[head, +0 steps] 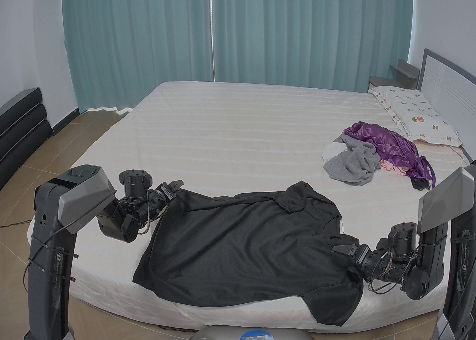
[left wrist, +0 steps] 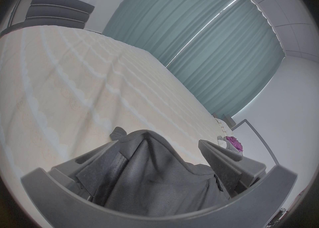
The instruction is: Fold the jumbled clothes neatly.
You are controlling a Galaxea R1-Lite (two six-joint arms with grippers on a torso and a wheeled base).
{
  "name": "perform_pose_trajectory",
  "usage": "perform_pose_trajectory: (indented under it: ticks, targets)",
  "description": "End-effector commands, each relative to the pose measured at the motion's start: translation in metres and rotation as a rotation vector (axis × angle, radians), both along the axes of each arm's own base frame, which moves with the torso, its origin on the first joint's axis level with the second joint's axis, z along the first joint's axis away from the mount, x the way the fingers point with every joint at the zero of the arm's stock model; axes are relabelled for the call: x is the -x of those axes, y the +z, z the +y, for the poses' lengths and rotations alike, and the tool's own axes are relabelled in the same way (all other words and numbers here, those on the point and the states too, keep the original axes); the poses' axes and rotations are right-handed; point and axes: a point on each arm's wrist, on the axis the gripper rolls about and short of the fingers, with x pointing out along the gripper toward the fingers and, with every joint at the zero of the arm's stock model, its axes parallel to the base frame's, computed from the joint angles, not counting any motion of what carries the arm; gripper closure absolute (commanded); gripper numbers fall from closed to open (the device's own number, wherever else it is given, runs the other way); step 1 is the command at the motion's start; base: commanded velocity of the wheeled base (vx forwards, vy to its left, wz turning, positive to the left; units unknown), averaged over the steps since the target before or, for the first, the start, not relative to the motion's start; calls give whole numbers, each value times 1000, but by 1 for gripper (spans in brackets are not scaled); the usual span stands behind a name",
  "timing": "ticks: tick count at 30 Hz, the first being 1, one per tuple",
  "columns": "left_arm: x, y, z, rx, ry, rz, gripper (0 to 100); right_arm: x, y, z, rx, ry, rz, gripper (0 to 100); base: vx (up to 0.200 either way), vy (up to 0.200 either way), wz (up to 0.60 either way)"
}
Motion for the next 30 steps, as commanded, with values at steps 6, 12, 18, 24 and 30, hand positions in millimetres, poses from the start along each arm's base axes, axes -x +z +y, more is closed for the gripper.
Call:
perform_pose_trajectory:
  ticks: [6,12,18,24,30]
  targets:
    - [-4,-15,-2,-1,-3,11,0,0,1,1,-3,4,-10,0,0,0,0]
    - [-11,-21,-2,-5,1,4,0,1,1,1,-3,5,-8,0,0,0,0]
    - [-11,-21,-1,-11,14,1,0,1,1,1,-3,5,-6,0,0,0,0]
    - [-12,-21,1,-41,62,-8,0,1,1,1,-2,4,-8,0,0,0,0]
    - [-11,-23,1,-61,68,-2,0,1,1,1,-2,4,-8,0,0,0,0]
